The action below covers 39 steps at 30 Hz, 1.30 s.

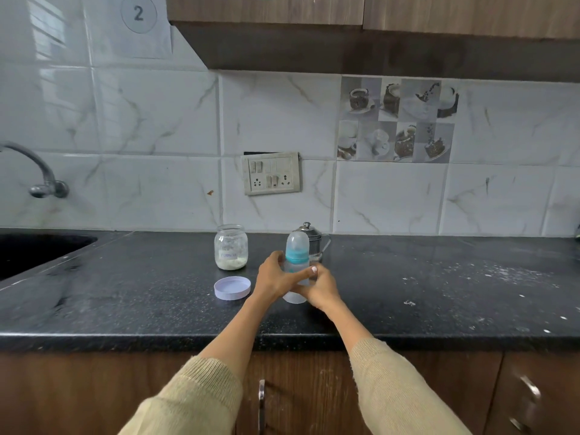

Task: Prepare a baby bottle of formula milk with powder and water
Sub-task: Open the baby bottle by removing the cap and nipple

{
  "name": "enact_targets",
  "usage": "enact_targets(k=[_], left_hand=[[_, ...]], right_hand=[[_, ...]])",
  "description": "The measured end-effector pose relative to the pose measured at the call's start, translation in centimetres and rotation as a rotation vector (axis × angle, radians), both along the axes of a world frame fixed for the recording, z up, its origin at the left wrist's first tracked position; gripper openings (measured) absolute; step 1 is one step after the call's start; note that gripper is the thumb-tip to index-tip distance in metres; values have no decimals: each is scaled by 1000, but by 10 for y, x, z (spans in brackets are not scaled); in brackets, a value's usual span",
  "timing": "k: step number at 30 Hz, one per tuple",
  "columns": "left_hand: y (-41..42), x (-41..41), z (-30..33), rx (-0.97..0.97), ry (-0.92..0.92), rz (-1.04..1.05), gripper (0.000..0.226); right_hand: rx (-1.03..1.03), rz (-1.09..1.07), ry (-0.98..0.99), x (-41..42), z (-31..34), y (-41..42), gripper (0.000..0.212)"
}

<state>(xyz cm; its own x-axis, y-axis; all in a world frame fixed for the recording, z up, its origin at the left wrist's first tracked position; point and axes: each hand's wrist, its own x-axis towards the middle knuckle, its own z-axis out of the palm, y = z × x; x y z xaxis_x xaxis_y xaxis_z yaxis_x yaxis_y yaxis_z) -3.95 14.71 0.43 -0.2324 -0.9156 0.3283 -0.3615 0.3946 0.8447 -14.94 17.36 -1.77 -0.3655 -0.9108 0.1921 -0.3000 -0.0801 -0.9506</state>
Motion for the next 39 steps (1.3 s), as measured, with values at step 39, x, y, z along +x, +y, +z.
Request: enact_targets(k=[39], left_hand=[[-26,1,0,-3,33,-53,47]], right_hand=[[415,253,1014,14,156,-22,47]])
